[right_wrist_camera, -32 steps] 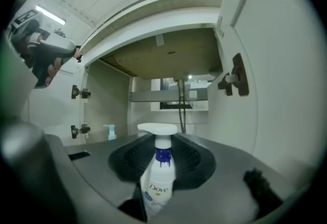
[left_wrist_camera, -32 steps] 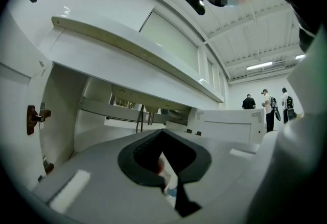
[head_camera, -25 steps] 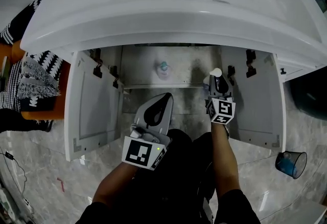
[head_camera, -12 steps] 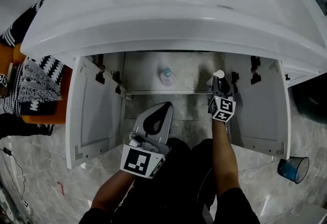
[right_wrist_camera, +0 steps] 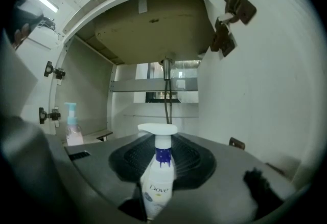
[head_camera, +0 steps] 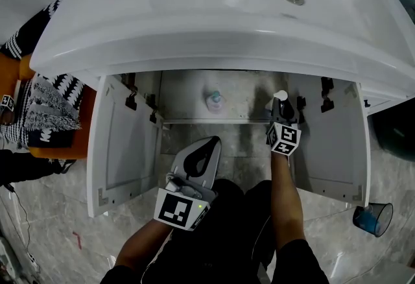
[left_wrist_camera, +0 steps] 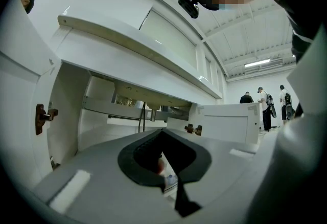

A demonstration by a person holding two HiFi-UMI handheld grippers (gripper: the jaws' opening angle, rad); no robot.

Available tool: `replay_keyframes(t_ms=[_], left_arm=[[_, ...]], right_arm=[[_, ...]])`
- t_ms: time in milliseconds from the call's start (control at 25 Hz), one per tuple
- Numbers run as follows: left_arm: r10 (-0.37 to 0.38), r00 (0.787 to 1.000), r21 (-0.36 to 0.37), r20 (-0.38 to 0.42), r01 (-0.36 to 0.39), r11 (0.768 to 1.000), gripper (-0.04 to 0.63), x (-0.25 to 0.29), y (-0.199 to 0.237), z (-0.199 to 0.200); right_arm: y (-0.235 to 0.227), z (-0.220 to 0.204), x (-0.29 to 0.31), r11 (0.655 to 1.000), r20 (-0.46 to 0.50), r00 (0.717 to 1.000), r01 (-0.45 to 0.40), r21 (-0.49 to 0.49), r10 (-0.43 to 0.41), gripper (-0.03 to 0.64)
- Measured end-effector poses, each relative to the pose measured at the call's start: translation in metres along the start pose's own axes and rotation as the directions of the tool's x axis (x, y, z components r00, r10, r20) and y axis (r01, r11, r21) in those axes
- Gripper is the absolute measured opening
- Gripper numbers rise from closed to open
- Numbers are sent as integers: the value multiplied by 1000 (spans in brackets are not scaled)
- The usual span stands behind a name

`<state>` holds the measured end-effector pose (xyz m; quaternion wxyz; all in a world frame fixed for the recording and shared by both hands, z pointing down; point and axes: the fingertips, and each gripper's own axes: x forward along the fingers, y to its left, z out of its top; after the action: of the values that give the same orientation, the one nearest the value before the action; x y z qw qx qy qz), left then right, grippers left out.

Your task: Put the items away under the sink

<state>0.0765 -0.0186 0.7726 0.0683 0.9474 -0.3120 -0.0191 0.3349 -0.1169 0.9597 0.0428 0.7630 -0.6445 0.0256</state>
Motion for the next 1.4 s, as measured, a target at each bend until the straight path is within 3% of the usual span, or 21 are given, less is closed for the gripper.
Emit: replay_keyframes(t_ms=[680,1400], left_arm=[[-16,1000,8,20,16,1000,8,-1,-6,8],[1,1000,3,29,-1,1000,8,1,-4,13]], right_arm=[[0,-4,-7,999,-10,999,32,-10,-32,109],[2,-6,-9,999,-27,998,51,2,-51,198]])
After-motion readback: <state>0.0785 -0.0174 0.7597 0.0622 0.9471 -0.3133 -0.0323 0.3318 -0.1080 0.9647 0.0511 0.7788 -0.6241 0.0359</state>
